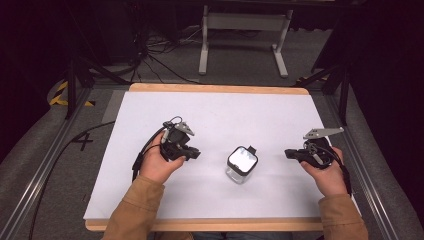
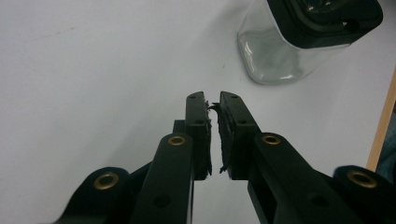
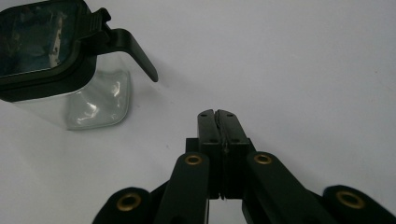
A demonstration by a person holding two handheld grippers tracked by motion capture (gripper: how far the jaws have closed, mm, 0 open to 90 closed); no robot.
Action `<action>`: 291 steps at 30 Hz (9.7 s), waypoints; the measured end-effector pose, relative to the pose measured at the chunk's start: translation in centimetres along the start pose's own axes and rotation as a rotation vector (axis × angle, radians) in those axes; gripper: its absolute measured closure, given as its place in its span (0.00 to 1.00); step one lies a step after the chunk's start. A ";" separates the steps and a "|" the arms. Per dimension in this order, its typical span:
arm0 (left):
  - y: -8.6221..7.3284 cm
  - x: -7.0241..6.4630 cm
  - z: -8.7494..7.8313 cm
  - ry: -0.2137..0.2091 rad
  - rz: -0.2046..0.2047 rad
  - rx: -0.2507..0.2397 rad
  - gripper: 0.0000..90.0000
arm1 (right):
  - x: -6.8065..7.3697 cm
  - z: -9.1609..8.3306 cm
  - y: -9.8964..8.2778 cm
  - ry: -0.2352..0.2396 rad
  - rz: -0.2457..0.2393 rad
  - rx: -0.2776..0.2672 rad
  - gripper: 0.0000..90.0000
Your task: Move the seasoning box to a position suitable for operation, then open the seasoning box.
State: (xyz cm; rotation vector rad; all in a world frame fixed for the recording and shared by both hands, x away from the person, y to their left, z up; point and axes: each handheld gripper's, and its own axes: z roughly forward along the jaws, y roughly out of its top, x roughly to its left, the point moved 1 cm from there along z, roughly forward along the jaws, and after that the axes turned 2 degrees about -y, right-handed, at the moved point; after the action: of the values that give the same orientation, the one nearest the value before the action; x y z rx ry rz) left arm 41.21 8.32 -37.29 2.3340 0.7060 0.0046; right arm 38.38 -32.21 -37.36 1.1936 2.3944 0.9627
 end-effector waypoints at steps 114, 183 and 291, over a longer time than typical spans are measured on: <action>6.5 -5.0 2.1 -0.240 0.168 -0.031 0.94 | 1.0 -1.5 -2.3 0.024 -0.008 -0.020 1.00; 10.3 -3.1 7.5 -0.269 0.056 0.035 0.97 | 1.6 -2.4 -2.7 0.023 -0.033 -0.037 0.99; 4.8 -8.9 -1.3 -0.263 0.187 -0.123 0.93 | 7.8 -1.0 1.6 0.328 -0.264 -0.157 1.00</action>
State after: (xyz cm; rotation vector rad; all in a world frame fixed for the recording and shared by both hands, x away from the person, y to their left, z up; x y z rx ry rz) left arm 35.69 1.78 -31.67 2.2196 0.3469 -0.1680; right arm 33.99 -25.76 -35.30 0.6852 2.5763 1.3098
